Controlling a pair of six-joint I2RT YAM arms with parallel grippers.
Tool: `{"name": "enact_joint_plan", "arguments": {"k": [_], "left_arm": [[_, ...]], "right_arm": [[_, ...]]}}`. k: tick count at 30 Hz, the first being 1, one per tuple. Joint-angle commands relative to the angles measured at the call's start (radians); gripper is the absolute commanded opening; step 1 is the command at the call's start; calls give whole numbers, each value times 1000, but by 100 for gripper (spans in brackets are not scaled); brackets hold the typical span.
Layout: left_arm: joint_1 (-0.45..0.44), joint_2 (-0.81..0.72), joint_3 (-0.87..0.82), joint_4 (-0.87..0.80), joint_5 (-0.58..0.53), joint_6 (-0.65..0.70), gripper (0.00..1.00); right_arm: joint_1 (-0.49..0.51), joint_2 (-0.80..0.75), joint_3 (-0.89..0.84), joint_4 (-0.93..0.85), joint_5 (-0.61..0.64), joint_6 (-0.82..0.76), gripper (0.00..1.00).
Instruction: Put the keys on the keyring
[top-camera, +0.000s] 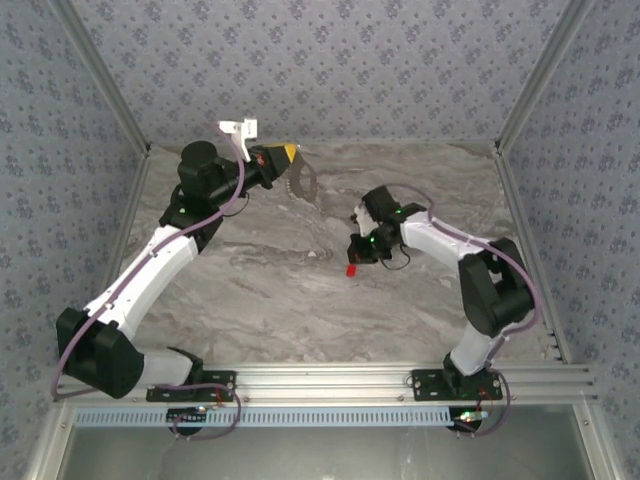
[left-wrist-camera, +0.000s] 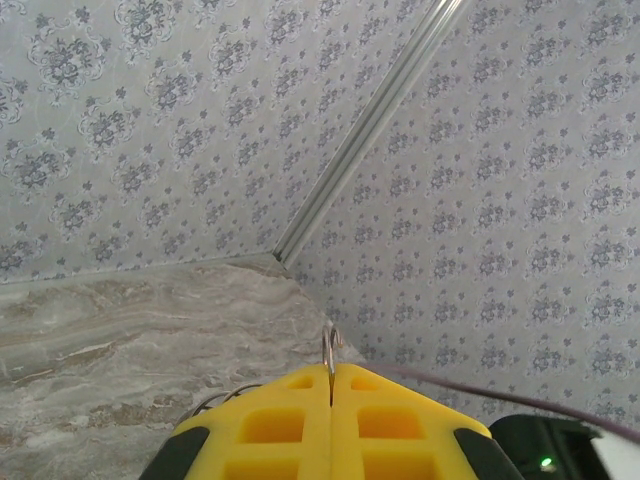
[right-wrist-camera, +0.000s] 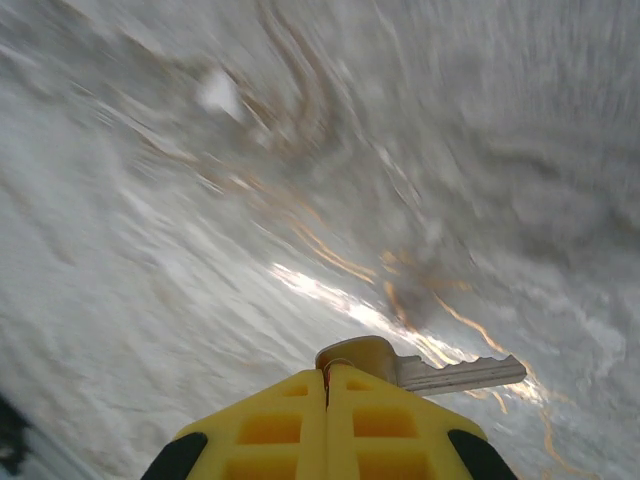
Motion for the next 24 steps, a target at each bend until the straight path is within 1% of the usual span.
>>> {"name": "enact_joint_plan", "arguments": {"k": [1, 4, 8, 12, 13, 14, 17, 19, 24], "left_arm": [[5, -15, 14, 63, 15, -1, 0], [6, -20, 11, 63, 12, -3, 0], [5, -26, 2, 67, 10, -11, 0], [2, -36, -5, 67, 6, -16, 0], [2, -39, -8, 67, 4, -17, 0], [2, -41, -10, 67, 2, -16, 0], [-1, -45, -15, 66, -2, -16, 0], [-1, -46, -17, 65, -4, -16, 0], [-4, -47, -19, 67, -5, -16, 0]], "right_arm": [[34, 52, 36, -130, 144, -43, 0], [50, 106, 95, -155, 185, -33, 0], [57, 190, 141, -176, 204, -22, 0], [59, 216, 165, -182, 206, -8, 0], [59, 214, 170, -187, 203, -2, 5], [59, 210, 173, -191, 205, 3, 12], [58, 180, 175, -193, 216, 21, 24], [57, 155, 176, -199, 232, 43, 27], [60, 111, 174, -210, 306, 118, 28]]}}
